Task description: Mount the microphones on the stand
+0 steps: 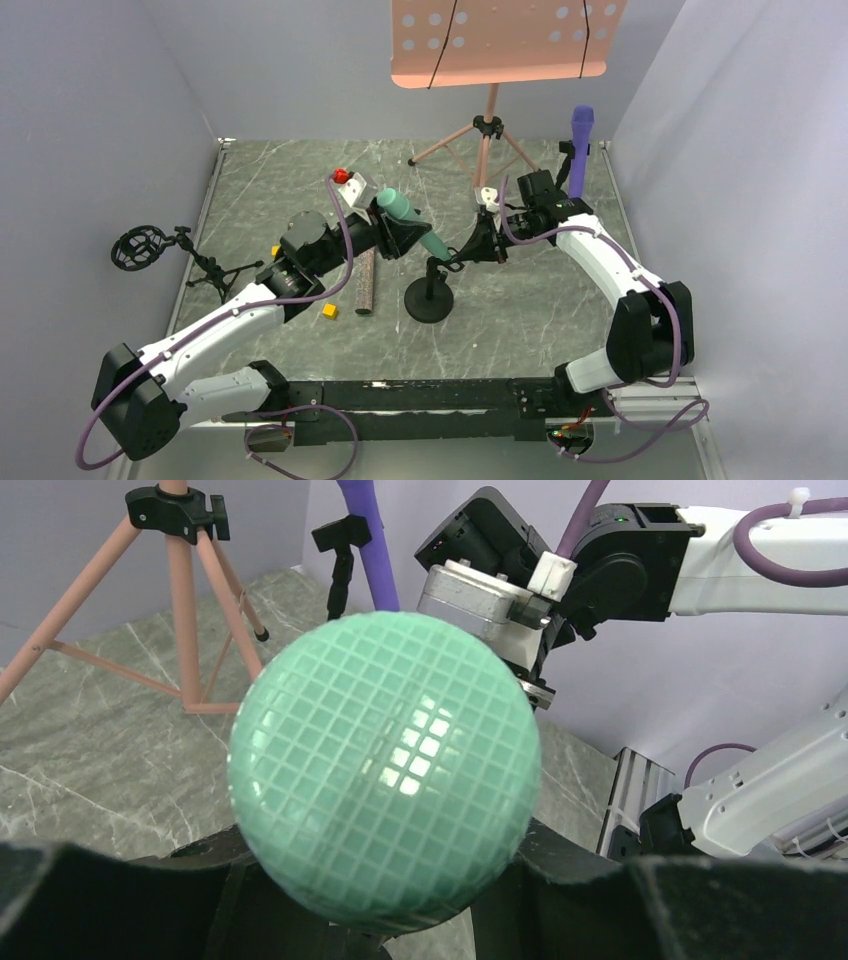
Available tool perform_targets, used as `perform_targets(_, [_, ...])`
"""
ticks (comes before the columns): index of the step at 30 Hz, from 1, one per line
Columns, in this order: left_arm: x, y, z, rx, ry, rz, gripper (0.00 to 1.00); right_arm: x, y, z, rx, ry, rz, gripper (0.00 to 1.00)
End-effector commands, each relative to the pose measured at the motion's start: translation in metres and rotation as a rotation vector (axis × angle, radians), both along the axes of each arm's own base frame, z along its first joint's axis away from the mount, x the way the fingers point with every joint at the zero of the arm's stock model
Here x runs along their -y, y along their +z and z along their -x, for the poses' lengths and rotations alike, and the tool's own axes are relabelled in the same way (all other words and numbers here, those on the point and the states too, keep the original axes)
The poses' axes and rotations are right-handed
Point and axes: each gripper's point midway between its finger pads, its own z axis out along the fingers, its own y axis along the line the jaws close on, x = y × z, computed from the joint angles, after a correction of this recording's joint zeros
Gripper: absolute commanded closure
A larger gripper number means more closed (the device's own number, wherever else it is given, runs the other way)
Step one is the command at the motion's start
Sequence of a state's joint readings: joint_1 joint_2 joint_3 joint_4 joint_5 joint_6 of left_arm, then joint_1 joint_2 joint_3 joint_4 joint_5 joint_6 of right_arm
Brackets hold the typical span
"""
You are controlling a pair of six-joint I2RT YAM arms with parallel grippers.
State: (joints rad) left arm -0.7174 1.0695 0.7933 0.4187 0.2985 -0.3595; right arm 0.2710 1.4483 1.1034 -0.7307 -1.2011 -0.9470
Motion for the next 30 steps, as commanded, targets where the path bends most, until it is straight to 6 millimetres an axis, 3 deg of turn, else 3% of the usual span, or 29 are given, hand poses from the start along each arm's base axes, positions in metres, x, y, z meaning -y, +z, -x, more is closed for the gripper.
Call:
perform_targets(1, [0.0,0.011,-0.003,0.045,0.003,0.016,1.0,-0.009,-0.003,-0.006,0.035,0.022,-0.008,0.97])
perform_targets(6, [0.005,0.004,-0.008,0.032,0.002,0.016,1.0,-0.011,-0.006,0.002,0.036,0.046,-0.006,0.81])
perform_targets(9, [0.009,0.0,-0.011,0.026,-0.003,0.018,1.0,-0.009,-0.009,0.003,0.052,0.032,0.001,0.61])
perform_targets(12, [0.014,-0.005,-0.013,0.016,-0.017,0.017,1.0,-0.008,-0.009,0.005,0.067,0.026,-0.002,0.5])
perform_targets(26, [0.026,-0.033,-0.003,-0.04,-0.104,0.009,1.0,-0.009,-0.012,0.009,0.028,0.042,-0.013,0.46])
perform_targets(30, [0.031,-0.028,0.004,-0.026,-0.153,0.039,1.0,-0.01,-0.012,0.008,0.017,0.041,-0.015,0.45])
